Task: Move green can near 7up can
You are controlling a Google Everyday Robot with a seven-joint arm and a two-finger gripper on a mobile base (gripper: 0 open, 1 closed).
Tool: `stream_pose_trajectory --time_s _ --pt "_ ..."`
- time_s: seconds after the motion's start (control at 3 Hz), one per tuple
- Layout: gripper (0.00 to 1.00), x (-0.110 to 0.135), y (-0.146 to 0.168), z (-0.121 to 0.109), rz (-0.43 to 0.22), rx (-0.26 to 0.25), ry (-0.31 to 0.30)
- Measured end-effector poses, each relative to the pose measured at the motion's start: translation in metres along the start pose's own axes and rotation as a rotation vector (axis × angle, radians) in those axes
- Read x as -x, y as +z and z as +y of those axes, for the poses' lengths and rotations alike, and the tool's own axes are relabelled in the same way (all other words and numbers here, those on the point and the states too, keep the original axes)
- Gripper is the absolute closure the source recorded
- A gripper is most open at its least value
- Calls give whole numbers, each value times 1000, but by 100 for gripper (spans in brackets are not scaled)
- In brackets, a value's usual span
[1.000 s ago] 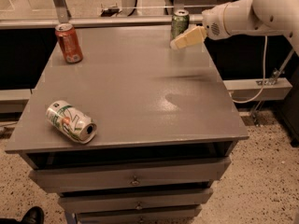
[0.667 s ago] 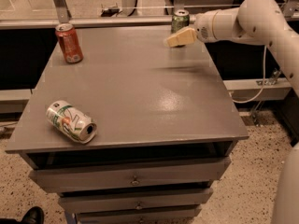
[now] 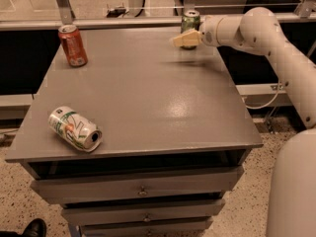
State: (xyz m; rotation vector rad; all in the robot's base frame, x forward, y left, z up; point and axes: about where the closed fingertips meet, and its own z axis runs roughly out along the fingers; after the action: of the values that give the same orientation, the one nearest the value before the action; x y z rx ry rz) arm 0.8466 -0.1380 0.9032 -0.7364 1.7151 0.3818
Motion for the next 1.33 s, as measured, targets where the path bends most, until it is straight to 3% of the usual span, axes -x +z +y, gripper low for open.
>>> stream_pose_trajectory --time_s 0.33,0.67,1.33 --pt "16 4 16 -6 -21 0 18" --pt "40 6 22 -9 -37 2 25" --pt "87 12 -2 -16 -76 -8 22"
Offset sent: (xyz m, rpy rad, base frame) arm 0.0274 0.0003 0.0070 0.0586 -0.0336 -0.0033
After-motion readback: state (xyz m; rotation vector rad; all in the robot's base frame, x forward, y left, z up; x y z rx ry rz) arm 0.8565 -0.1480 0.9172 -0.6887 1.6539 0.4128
